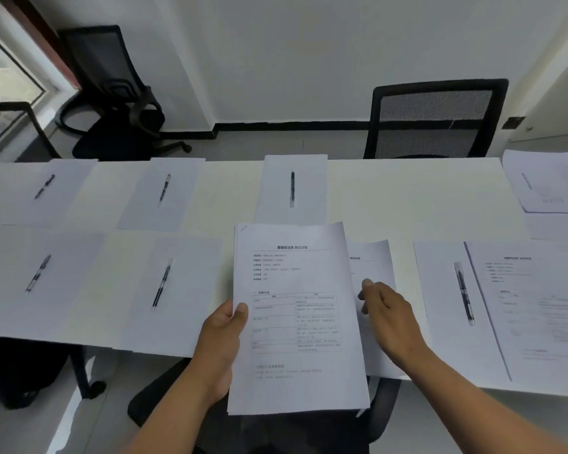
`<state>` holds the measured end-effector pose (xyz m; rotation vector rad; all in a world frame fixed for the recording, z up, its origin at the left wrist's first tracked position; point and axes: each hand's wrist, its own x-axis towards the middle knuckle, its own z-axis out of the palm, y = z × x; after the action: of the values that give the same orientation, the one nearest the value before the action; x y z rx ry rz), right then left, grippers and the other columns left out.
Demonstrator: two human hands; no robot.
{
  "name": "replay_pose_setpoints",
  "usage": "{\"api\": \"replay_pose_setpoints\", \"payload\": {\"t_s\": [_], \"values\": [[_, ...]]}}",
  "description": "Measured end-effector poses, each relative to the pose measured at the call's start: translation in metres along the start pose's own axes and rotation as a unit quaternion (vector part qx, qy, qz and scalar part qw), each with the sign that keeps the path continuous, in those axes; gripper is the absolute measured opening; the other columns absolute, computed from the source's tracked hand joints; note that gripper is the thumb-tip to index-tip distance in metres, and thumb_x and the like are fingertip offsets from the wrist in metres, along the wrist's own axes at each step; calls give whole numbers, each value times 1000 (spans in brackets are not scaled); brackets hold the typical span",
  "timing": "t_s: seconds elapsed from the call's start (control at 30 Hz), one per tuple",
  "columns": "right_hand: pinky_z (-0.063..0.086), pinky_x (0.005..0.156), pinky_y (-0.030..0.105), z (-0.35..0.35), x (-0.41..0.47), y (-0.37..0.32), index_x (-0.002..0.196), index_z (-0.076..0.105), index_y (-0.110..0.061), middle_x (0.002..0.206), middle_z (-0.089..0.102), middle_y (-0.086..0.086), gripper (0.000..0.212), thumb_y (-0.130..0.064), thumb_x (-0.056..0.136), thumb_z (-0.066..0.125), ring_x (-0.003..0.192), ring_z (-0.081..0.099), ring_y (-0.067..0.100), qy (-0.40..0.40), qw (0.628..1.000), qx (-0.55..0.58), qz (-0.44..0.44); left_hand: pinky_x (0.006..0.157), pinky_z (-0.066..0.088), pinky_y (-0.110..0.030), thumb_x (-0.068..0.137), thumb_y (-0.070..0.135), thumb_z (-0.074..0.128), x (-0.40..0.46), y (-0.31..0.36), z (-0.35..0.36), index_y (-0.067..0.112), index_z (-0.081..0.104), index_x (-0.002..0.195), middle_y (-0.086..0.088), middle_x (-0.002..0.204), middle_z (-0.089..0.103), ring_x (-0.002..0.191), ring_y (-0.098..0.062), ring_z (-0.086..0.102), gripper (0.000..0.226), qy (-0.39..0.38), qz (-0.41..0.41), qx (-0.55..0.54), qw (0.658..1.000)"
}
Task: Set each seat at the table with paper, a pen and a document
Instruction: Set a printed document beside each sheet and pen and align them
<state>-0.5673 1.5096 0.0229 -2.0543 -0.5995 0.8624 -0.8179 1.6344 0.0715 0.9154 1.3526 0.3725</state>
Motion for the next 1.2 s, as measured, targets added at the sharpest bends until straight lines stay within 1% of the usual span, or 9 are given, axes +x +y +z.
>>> {"api": "replay_pose_setpoints", "payload": {"t_s": [0.07,0.2,0.47,0.67,0.77,0.8,0.9,1.03,1.2], "values": [[47,72,37,2,-9,-10,87,62,-6,79,68,3,54,-51,111,44,73,61,23,-21,999,24,-5,103,60,-58,116,30,52,-9,-1,0,26,78,127,-4,122,83,113,-30,79,28,6,4,-5,1000],[37,64,30,14,-27,-26,76,39,-15,68,45,-6,49,-48,104,60,59,40,7,-62,997,18,-38,103,61,-55,117,27,51,-34,-1,-11,23,77,127,-5,122,83,112,-29,80,29,21,10,-12,1000],[37,64,35,46,-60,-78,77,39,-15,71,50,-1,42,-39,100,65,65,46,16,-93,993,57,-54,109,57,-57,118,25,49,-69,11,-62,21,78,125,-5,124,82,117,-29,78,31,49,58,-38,996],[34,59,29,89,-94,-111,74,38,-16,60,45,-11,43,-35,100,66,53,39,7,-72,994,46,-73,106,59,-57,119,22,46,-81,7,-118,18,76,128,-5,122,83,114,-28,80,32,46,85,-61,993],[36,59,31,125,-121,-121,75,40,-13,68,51,10,44,-38,100,67,59,44,12,-72,993,35,-88,106,59,-54,119,19,44,-87,-2,-162,17,75,128,-4,122,83,113,-26,80,33,52,95,-65,992],[36,60,33,143,-133,-127,75,40,-12,68,50,10,45,-38,101,66,60,43,14,-70,993,29,-93,107,59,-54,119,19,44,-90,-7,-184,17,75,129,-4,122,83,113,-25,80,33,50,100,-64,992],[32,60,34,176,-162,-138,74,35,-18,60,40,-9,47,-38,102,66,60,37,14,-73,992,21,-101,109,57,-54,119,17,43,-93,-16,-229,14,74,130,-6,125,82,116,-27,79,34,45,103,-69,991],[30,60,33,233,-200,-155,75,32,-18,65,37,-6,47,-38,103,65,62,32,15,-67,991,18,-110,108,58,-54,119,16,43,-95,-24,-299,13,75,129,-8,123,82,115,-29,79,33,34,107,-81,990],[30,61,36,282,-230,-172,75,34,-18,68,40,-3,45,-36,102,66,64,34,17,-69,992,46,-94,99,60,-43,118,14,44,-99,-26,-356,12,75,129,-7,123,82,114,-25,80,33,30,122,-79,989]]}}
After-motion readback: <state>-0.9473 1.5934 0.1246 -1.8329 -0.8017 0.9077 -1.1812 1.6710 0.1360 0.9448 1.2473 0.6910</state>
